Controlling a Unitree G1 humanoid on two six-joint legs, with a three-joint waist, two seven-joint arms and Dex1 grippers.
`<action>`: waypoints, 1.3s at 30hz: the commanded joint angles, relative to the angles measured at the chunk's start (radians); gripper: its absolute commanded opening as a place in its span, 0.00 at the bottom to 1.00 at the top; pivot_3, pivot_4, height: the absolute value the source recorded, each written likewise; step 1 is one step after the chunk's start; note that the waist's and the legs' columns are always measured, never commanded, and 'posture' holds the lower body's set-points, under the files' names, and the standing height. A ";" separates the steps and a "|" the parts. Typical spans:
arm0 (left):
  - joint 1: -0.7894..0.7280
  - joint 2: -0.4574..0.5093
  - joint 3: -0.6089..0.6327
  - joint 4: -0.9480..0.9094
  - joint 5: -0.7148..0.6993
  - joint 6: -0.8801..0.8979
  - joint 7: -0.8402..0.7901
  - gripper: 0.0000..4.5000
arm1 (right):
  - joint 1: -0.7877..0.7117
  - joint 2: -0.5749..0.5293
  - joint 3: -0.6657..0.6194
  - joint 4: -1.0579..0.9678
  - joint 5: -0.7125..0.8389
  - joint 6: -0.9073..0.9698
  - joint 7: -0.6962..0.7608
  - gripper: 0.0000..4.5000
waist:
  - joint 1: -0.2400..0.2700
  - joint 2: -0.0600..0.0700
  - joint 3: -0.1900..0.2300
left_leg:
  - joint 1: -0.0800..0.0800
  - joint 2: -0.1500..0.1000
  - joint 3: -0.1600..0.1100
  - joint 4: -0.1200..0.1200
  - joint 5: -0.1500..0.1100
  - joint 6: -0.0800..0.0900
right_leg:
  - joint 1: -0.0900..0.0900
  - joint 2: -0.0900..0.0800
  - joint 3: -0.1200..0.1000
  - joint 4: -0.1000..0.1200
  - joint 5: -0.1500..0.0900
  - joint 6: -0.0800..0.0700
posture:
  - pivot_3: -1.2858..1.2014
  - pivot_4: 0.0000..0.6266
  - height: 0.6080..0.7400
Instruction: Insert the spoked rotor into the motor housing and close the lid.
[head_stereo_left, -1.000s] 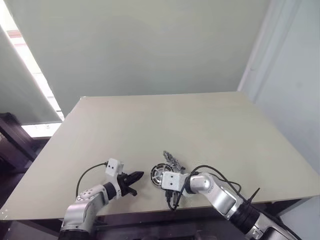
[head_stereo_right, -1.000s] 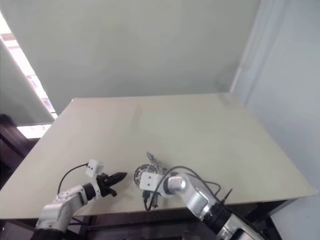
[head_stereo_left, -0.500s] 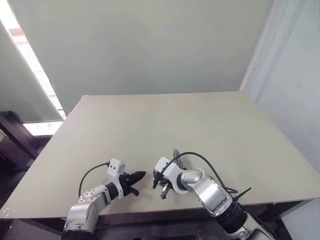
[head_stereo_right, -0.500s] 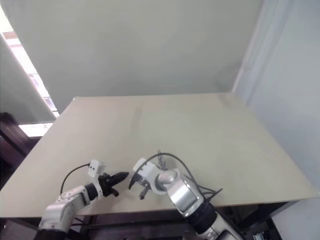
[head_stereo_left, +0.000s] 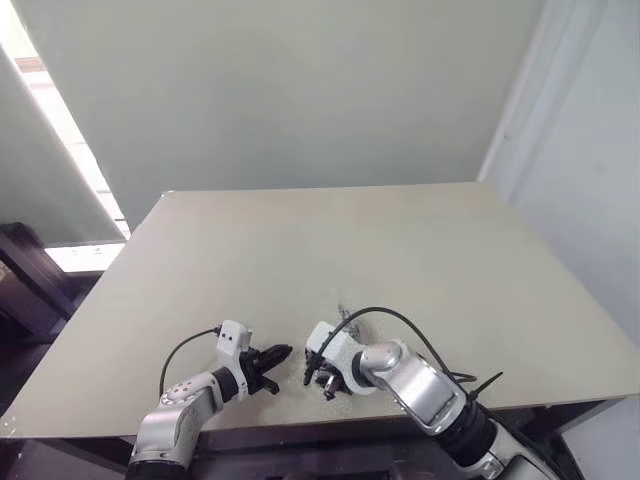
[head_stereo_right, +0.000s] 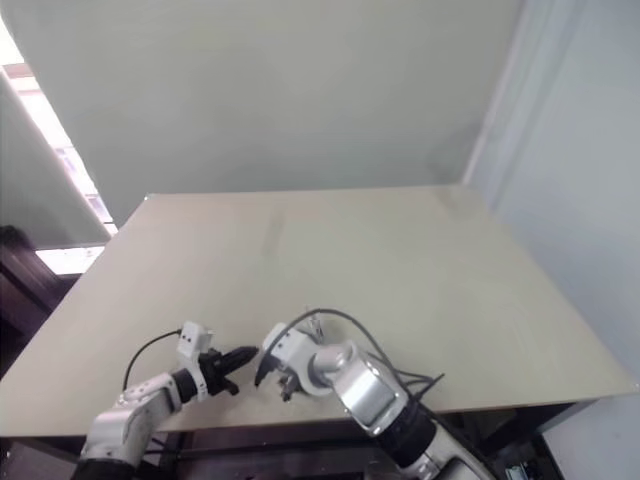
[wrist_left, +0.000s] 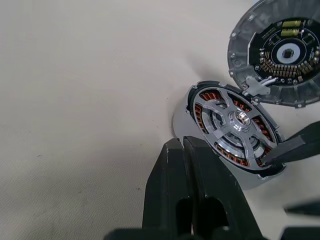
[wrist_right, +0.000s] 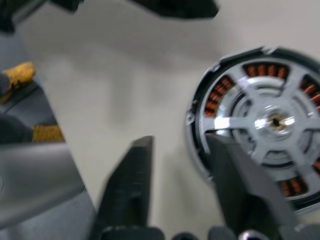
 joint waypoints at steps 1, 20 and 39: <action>-0.008 0.002 0.009 -0.016 -0.002 -0.022 -0.004 0.00 | -0.027 -0.003 -0.007 -0.048 0.021 -0.017 -0.003 0.72 | 0.000 0.000 0.000 | 0.000 0.000 0.000 0.000 0.000 0.000 | 0.000 0.000 0.000 0.000 0.000 0.000 | 0.52 0.00 1.00; -0.017 0.001 0.014 0.004 -0.003 -0.030 -0.001 0.00 | -0.071 -0.096 -0.391 -0.352 0.203 -0.148 -0.012 1.00 | 0.001 0.000 0.000 | 0.000 0.000 -0.001 0.000 0.000 0.000 | 0.000 0.000 -0.002 -0.001 0.000 0.000 | 0.52 0.00 1.00; -0.032 0.009 0.008 -0.020 -0.005 -0.023 -0.005 0.00 | -0.081 -0.326 -0.256 0.179 0.135 -0.565 0.187 1.00 | 0.000 0.000 0.001 | -0.001 0.000 0.002 -0.001 0.000 0.000 | 0.000 0.000 0.000 -0.002 0.000 0.000 | 0.52 0.00 1.00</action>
